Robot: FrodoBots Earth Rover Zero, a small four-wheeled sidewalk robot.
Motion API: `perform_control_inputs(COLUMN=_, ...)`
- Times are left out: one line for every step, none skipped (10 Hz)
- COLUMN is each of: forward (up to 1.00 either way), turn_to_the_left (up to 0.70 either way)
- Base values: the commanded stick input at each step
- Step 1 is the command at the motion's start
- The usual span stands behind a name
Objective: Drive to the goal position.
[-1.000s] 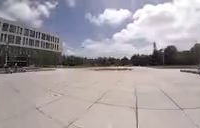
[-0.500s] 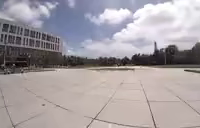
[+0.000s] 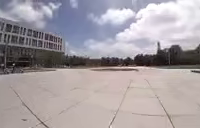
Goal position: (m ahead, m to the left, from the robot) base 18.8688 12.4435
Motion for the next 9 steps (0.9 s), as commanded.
perform_control_inputs(forward=1.00, turn_to_the_left=0.00)
perform_control_inputs(forward=1.00, turn_to_the_left=0.00)
perform_control_inputs(forward=1.00, turn_to_the_left=0.00)
perform_control_inputs(forward=1.00, turn_to_the_left=0.00)
perform_control_inputs(forward=1.00, turn_to_the_left=0.00)
perform_control_inputs(forward=1.00, turn_to_the_left=0.00)
perform_control_inputs(forward=1.00, turn_to_the_left=0.00)
perform_control_inputs(forward=1.00, turn_to_the_left=0.00)
perform_control_inputs(forward=1.00, turn_to_the_left=0.00)
